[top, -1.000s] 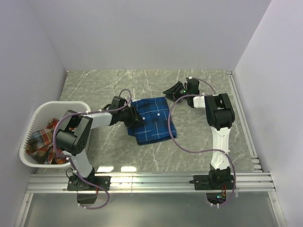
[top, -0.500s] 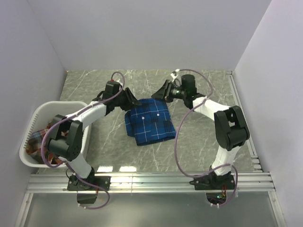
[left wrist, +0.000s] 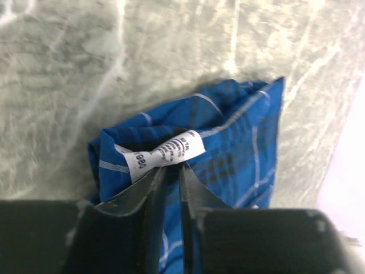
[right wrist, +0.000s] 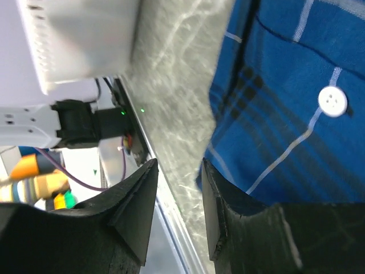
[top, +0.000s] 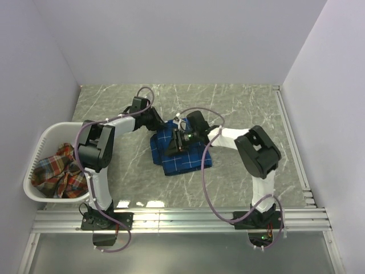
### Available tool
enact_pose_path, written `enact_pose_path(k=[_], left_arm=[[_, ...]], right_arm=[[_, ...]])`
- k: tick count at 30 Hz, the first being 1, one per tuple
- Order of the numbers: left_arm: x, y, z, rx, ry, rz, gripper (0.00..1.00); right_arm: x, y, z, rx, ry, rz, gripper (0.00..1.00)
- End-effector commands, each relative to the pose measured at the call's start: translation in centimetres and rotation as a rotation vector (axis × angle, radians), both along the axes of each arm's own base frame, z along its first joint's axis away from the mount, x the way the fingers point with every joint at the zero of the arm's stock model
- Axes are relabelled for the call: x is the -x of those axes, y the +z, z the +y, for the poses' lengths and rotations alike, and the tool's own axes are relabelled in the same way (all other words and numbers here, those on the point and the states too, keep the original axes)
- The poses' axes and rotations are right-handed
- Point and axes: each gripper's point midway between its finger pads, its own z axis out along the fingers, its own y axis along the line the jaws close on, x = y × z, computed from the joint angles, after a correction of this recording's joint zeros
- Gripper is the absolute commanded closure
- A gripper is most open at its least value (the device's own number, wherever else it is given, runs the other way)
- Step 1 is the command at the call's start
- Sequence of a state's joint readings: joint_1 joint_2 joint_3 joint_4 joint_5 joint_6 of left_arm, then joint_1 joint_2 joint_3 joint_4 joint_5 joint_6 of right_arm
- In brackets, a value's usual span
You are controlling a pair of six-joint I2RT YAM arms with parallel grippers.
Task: Fold and stack the long sleeve shirts
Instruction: Fold the shirt
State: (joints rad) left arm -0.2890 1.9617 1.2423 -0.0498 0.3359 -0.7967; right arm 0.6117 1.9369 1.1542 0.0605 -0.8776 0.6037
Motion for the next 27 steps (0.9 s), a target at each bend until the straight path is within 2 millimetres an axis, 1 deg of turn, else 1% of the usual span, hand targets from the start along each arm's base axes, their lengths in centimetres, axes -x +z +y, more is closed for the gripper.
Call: enact_pose_path(k=[1,2,3,4,6,7,8,9,10,11,12,13,14,15,17,18,20,21,23,24,26,27], left_arm=[[-2.1,0.3,0.6,-0.029,-0.005,-0.066,0.82],[-2.3,0.0,0.8,-0.037,0.001,-0.063,0.83],[-2.4,-0.6,1.1,-0.049,-0.002,-0.059,0.83],[-2.7,-0.6,1.0,-0.054,-0.008,-0.065,0.83],[-2.9,-1.3,1.4,-0.073,-0.019,-0.058,0.83],[-3.1,-1.8,1.4,-0.093,-0.04,-0.064,0.84],[-3.3,-2.1,1.6,-0.104,-0.046,-0.067,0.85],[-3.5,-3.1,2.1,-0.124,-0.063,-0.061,0.86],[-3.9,-3.3,2.5,-0.13,-0.067,-0.064,0.91],[-4.1,-3.8,3.3,-0.14,-0.063,-0.053,0.93],[-4.2,-5.0,3.6,-0.15,-0.079,-0.038,0.94],[-4.6,-5.2,3.9,-0.154,-0.079,-0.042,0.98],[-4.8,-5.6,4.5,-0.157,-0.076,-0.032,0.99],[-4.9,-6.4,4.8,-0.164,-0.082,-0.026,0.99],[-5.5,-6.5,5.1,-0.164,-0.078,-0.029,0.99],[-5.7,-6.6,5.1,-0.166,-0.082,-0.031,0.99],[-6.0,-6.2,4.8,-0.154,-0.095,-0.044,0.99],[-6.2,-5.7,4.7,-0.151,-0.097,-0.056,0.99],[-6.5,-4.7,4.6,-0.144,-0.098,-0.083,0.98],[-6.8,-3.4,4.5,-0.139,-0.094,-0.107,0.98],[-6.9,-1.9,4.5,-0.131,-0.087,-0.128,0.94],[-7.1,0.2,4.4,-0.12,-0.076,-0.159,0.89]], right_arm=[[1.1,-2.6,0.5,0.021,0.074,0.077,0.56],[1.7,-3.4,0.3,0.038,0.091,0.122,0.56],[1.9,-4.7,0.4,0.062,0.101,0.152,0.56],[2.6,-5.6,-0.1,0.1,0.112,0.197,0.56],[2.9,-6.7,-0.5,0.138,0.139,0.205,0.56],[3.6,-7.5,-1.0,0.171,0.153,0.239,0.56],[3.9,-7.8,-1.3,0.181,0.16,0.251,0.56],[4.4,-8.2,-1.6,0.194,0.167,0.268,0.56],[4.9,-8.5,-2.1,0.214,0.178,0.279,0.56],[5.3,-8.8,-2.5,0.228,0.183,0.29,0.56],[5.9,-9.2,-2.9,0.239,0.189,0.305,0.56],[6.3,-9.2,-3.2,0.247,0.199,0.307,0.56],[6.8,-9.5,-3.6,0.261,0.206,0.315,0.56],[7.0,-9.4,-3.8,0.264,0.211,0.314,0.56],[7.2,-9.2,-4.1,0.259,0.221,0.302,0.56],[7.2,-8.7,-4.1,0.253,0.227,0.286,0.56],[7.0,-7.9,-3.9,0.238,0.238,0.247,0.56],[6.7,-6.8,-3.7,0.228,0.241,0.209,0.56],[6.0,-5.7,-3.8,0.237,0.234,0.145,0.56],[5.5,-4.2,-3.7,0.223,0.227,0.097,0.56],[4.5,-2.7,-3.8,0.225,0.199,0.04,0.56],[4.0,-0.8,-3.7,0.199,0.18,-0.006,0.56]])
